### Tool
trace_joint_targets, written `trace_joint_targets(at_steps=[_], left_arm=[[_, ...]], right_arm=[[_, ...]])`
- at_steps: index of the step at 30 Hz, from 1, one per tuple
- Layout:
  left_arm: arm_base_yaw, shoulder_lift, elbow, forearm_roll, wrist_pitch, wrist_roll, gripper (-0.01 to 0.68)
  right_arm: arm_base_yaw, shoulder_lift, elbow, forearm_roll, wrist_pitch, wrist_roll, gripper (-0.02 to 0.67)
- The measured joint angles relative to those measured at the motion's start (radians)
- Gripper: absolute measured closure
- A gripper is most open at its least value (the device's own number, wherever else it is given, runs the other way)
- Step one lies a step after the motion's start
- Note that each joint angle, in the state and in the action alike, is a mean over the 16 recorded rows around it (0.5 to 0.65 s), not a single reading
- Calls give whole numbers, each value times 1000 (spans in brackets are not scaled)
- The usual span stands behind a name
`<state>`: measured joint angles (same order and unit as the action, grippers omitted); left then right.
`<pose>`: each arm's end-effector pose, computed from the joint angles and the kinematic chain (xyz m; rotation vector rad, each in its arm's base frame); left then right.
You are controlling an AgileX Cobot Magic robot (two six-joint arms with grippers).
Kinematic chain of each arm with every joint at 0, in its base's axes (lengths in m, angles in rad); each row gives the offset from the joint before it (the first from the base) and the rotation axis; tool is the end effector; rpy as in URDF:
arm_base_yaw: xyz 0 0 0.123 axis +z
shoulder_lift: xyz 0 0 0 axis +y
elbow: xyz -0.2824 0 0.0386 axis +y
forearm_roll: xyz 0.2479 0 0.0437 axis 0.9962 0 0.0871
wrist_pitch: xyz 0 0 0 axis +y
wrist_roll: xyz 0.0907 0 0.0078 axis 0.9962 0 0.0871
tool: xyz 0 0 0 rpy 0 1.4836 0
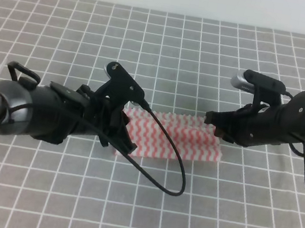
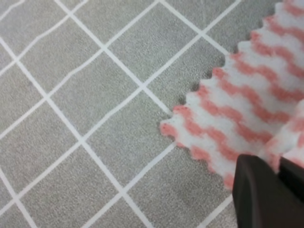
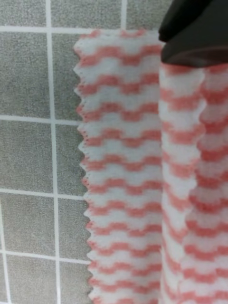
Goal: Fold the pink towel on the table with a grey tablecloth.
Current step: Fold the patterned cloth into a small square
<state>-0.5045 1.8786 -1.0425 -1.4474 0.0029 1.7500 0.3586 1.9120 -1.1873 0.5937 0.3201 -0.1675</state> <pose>0.3391 -0.1877 0.1638 0.9133 2.1353 -0.1053 0.3695 0.1557 0.1740 -0.0223 2.5372 0.5342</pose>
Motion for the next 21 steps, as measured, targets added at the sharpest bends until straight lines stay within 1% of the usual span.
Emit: trace_joint_targets(at_steps=[16, 21], left_arm=[[0, -7, 0, -3, -3, 2, 672], [0, -3, 0, -5, -3, 3, 629]], right_arm=[[0, 0, 0, 0, -13, 0, 664], [0, 0, 0, 0, -14, 0, 664]])
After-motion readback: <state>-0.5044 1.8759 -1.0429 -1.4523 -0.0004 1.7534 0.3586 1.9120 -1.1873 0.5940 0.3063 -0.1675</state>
